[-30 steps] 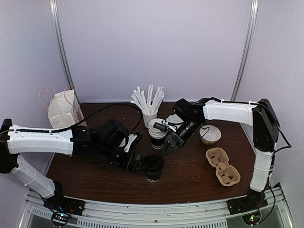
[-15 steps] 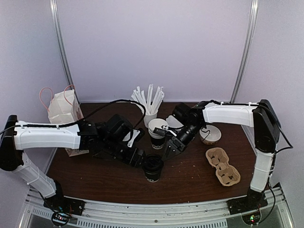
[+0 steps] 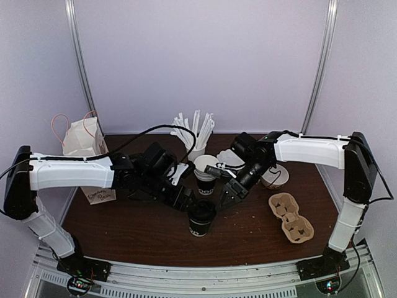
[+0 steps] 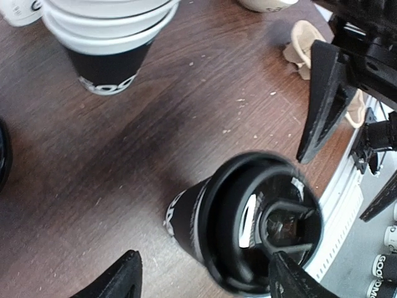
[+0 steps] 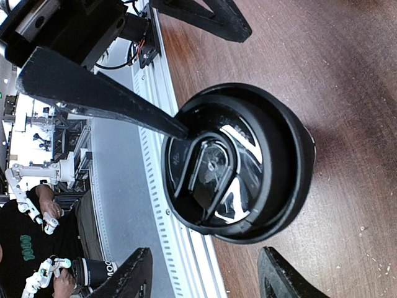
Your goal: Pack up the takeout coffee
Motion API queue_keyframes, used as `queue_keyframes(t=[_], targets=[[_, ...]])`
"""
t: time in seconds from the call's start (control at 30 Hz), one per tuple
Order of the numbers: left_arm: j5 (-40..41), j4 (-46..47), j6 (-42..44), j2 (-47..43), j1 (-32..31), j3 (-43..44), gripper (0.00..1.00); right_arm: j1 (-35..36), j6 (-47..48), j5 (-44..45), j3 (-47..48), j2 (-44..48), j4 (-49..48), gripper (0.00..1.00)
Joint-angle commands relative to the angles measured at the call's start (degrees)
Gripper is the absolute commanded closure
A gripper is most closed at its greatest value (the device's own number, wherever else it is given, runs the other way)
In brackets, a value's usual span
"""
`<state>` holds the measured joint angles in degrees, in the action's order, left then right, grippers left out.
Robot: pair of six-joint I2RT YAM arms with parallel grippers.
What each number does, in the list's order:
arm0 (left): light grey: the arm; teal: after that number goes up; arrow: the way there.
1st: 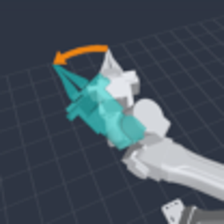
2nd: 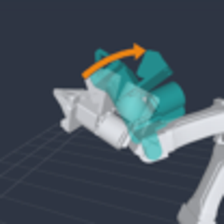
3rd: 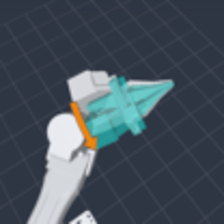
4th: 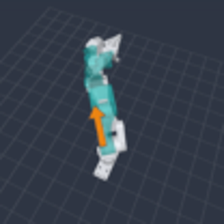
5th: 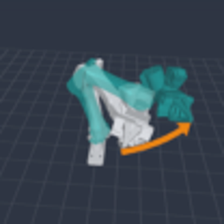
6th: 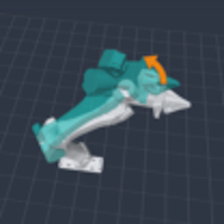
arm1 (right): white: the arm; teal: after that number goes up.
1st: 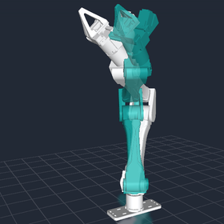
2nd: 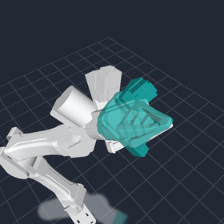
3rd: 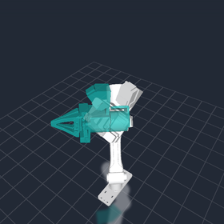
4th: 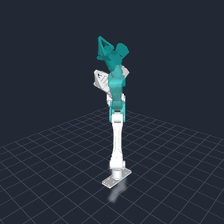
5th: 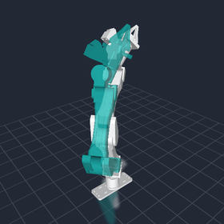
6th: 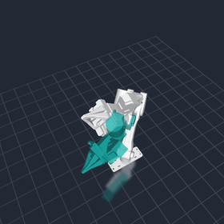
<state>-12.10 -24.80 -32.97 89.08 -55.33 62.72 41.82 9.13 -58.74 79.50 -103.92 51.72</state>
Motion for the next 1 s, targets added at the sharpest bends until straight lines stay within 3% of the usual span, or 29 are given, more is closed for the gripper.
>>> queue_keyframes(t=[0.0, 0.27, 0.47, 0.63, 0.77, 0.97], targets=[[-4.21, 4.32, 3.58, 2.31, 1.81, 0.09, 0.28, 0.10, 0.82, 1.52, -0.87, 2.32, -0.99, 0.39], [-5.03, 4.76, 3.88, 1.11, 2.54, -0.04, 0.28, -0.12, 0.67, 2.78, -0.98, 3.20, -1.28, 0.39], [-2.78, 5.73, 2.54, -5.40, 2.45, -1.28, 0.24, -1.01, 0.32, 4.78, 2.01, 0.70, -0.72, 0.43], [3.84, 1.11, -11.23, -11.90, 2.25, -5.41, 0.27, -2.33, -1.49, 5.36, 4.79, -2.85, -0.65, 0.52], [2.19, 1.22, -23.63, -16.12, 1.74, -12.27, 0.32, -2.56, -2.13, 4.34, 6.03, -5.17, -0.81, 0.54], [-0.15, 6.28, -28.47, -16.80, -1.04, -16.73, 0.33, -2.55, -4.22, 2.27, 8.35, -8.10, -1.48, 0.55]])
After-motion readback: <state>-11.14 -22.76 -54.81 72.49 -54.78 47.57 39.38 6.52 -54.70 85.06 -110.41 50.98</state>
